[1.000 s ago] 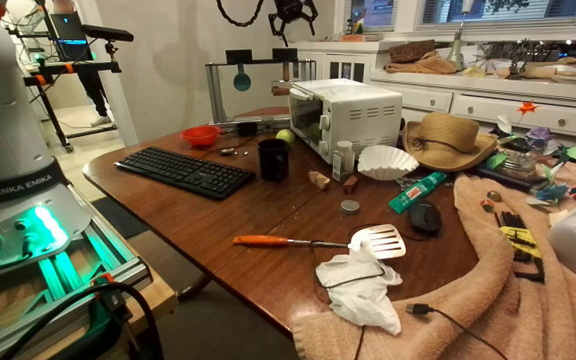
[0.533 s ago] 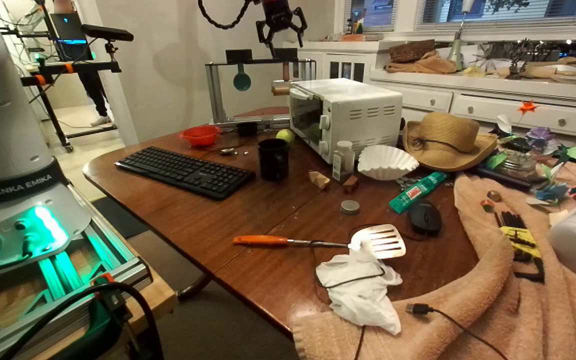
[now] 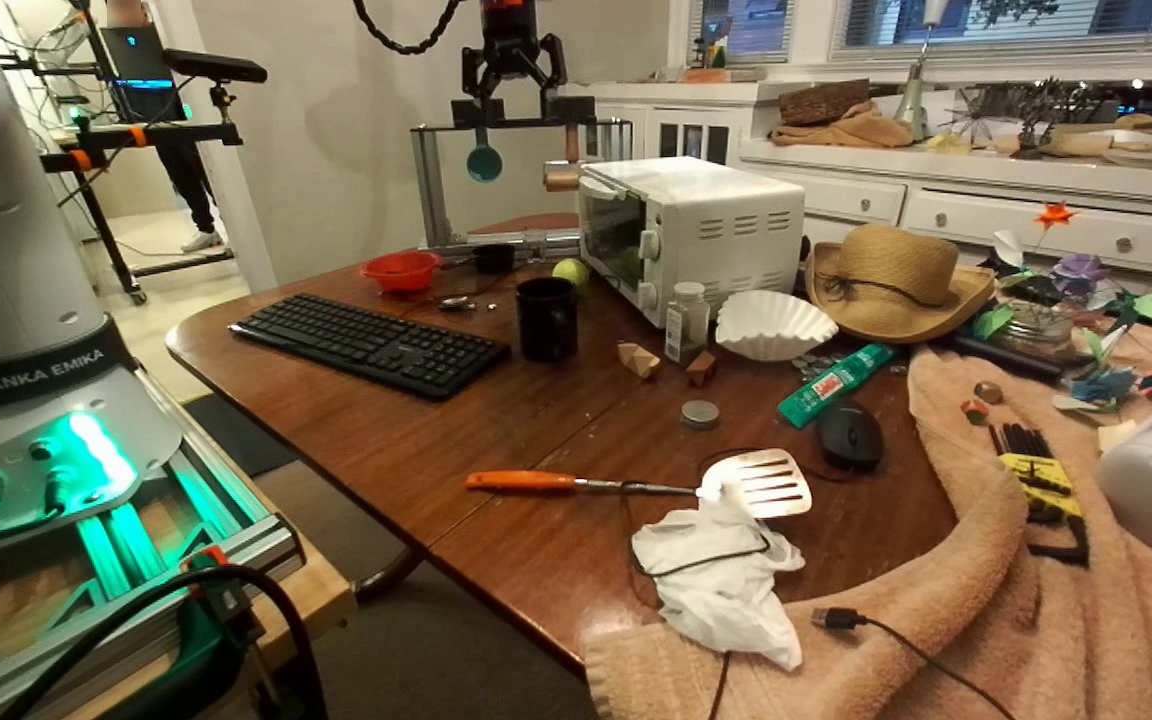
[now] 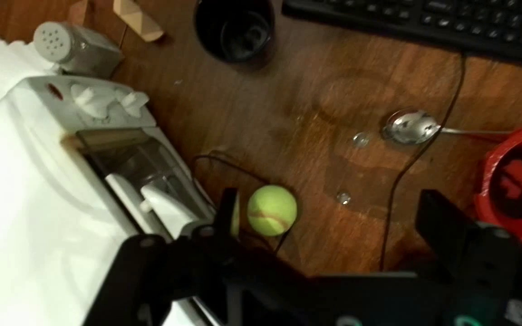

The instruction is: Move the black cable backwards

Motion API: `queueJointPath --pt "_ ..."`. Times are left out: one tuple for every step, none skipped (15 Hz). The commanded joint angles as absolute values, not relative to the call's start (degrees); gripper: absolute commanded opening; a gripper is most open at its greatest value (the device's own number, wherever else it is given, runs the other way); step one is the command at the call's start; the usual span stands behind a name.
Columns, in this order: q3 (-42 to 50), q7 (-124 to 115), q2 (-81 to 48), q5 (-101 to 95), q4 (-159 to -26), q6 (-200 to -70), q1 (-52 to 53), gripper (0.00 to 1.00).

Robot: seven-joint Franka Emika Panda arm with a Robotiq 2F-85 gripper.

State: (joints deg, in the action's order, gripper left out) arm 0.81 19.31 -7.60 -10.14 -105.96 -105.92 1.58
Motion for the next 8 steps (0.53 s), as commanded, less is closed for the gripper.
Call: queueJointPath --pt "0.04 19.83 -6.5 -5.99 -106.05 -98.98 0.57 1.0" --pt "0.0 21.57 -7.04 -5.23 -105.1 -97.92 0.44 1.0" --pt "0.02 19.63 -7.01 -7.61 -105.63 -100.34 0.89 1.0" --pt "0.01 20.04 -7.02 -7.17 -105.49 -99.66 0.85 1.0" --pt "0.01 20.29 -7.02 -6.99 -105.46 -99.45 0.82 1.0" --pt "0.01 20.36 -7.02 -6.93 -105.46 -99.42 0.81 1.0" --pt "0.0 20.41 -7.02 -6.9 -105.46 -99.41 0.79 1.0" --pt "-0.02 20.45 -7.03 -6.88 -105.46 -99.4 0.75 1.0"
